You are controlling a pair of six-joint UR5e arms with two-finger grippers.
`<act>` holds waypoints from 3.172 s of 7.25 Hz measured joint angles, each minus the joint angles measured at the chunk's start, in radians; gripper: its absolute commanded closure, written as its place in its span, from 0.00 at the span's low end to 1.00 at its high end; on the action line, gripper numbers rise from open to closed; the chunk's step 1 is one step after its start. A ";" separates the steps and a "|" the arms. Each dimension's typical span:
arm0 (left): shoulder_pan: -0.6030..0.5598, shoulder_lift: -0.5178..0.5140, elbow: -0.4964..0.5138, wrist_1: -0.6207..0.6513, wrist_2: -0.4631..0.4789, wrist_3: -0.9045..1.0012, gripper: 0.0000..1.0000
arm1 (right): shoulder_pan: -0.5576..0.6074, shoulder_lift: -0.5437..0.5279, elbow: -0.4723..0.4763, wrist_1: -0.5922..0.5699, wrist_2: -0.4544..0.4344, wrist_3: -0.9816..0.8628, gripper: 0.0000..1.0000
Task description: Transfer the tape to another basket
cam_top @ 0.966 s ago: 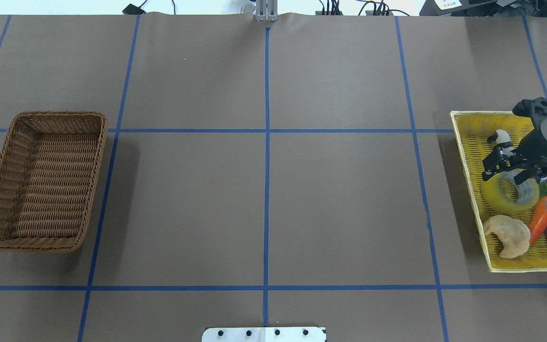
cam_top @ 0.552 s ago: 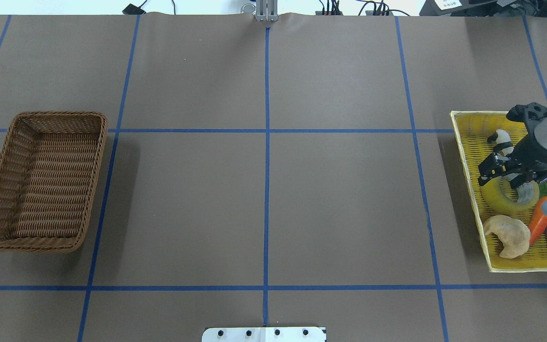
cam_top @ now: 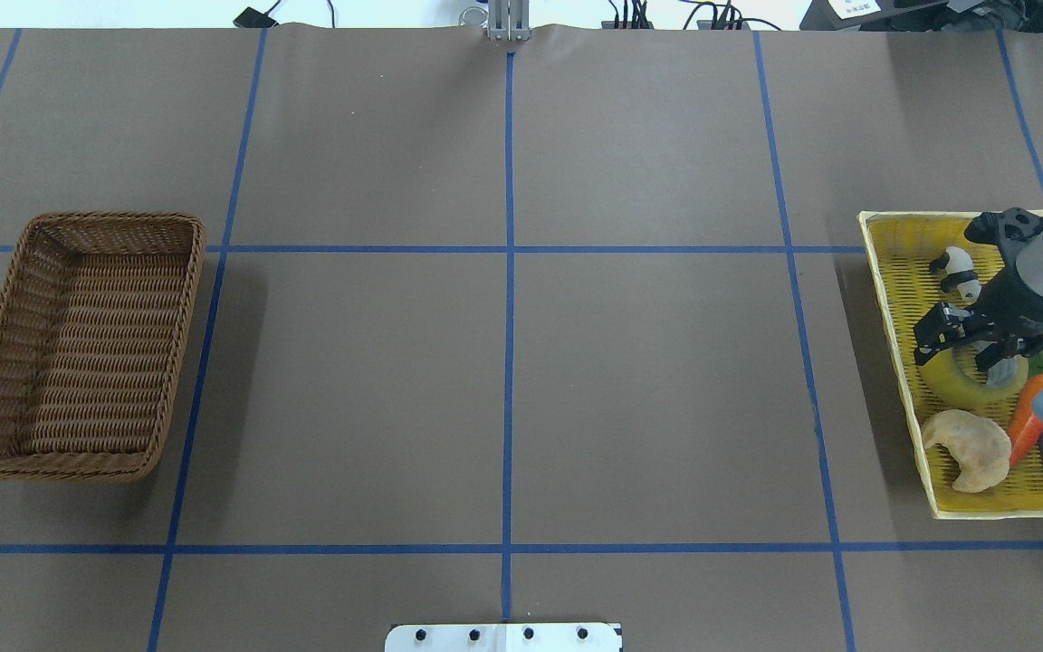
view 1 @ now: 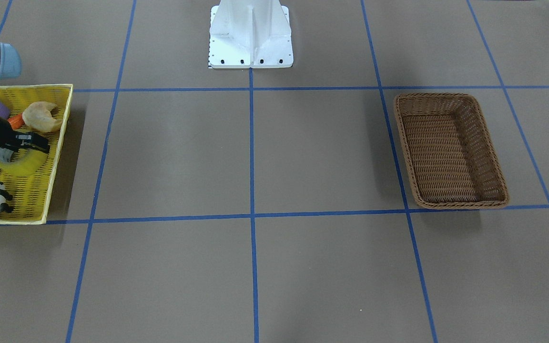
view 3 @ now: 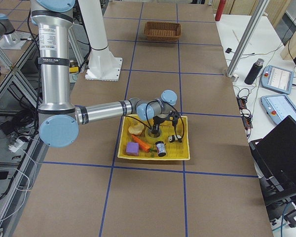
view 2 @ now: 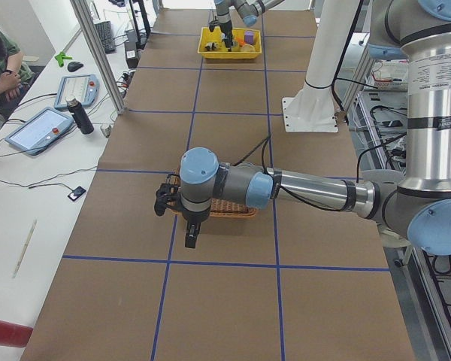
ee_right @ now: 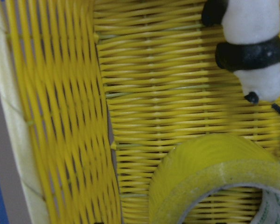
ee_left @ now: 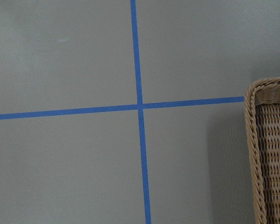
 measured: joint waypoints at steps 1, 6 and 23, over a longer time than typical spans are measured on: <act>-0.001 -0.004 0.000 -0.001 0.000 0.000 0.01 | 0.000 -0.002 -0.002 0.000 -0.001 0.001 0.80; -0.002 -0.009 0.000 -0.002 0.000 0.000 0.01 | 0.003 0.005 0.024 -0.016 0.005 0.011 1.00; 0.107 -0.305 0.119 -0.359 -0.351 -0.408 0.02 | 0.216 0.401 0.220 0.376 0.301 0.321 1.00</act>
